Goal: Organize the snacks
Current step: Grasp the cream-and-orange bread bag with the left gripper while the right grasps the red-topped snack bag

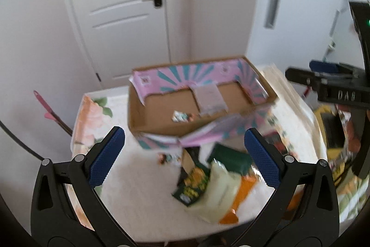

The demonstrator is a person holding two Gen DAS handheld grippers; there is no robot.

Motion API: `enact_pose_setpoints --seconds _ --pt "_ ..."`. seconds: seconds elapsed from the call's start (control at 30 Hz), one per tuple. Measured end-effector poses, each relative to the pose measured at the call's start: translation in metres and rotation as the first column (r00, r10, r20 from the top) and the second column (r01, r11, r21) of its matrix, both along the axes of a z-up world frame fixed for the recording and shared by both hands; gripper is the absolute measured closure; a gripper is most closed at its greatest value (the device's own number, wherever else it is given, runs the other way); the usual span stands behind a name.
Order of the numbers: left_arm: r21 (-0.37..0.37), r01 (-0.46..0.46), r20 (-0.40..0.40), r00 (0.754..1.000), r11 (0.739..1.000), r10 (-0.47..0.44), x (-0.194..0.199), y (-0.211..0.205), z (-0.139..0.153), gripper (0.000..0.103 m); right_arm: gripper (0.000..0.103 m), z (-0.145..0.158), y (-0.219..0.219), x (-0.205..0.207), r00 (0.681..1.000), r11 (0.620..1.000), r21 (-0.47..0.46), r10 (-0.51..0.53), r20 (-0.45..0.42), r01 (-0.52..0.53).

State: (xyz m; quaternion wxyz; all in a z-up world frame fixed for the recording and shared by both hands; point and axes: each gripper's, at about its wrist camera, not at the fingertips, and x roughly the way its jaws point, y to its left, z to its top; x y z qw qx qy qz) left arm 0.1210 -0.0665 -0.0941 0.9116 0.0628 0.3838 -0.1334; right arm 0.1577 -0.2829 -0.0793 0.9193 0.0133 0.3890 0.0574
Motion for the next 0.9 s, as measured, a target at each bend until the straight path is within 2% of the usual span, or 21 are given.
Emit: enact_pose_setpoints --seconds 0.23,0.5,0.67,0.9 --pt "-0.019 0.114 -0.056 0.992 0.993 -0.115 -0.045 -0.007 -0.023 0.000 0.013 -0.007 -0.012 -0.054 0.992 0.992 0.038 -0.124 -0.023 0.124" --pt "-0.029 0.189 -0.109 0.975 0.981 -0.191 -0.065 -0.017 -0.059 0.000 0.013 -0.029 -0.019 -0.106 0.977 0.976 0.053 -0.208 -0.050 0.210" --pt "-0.014 0.218 -0.127 0.968 0.976 -0.218 -0.066 -0.026 -0.088 0.000 0.013 -0.047 -0.020 -0.117 0.972 0.972 0.057 -0.226 -0.067 0.229" --pt "0.066 0.233 -0.118 0.967 0.970 -0.224 -0.059 -0.045 -0.130 0.001 0.013 -0.089 -0.019 -0.113 0.973 0.975 0.048 -0.213 -0.089 0.217"
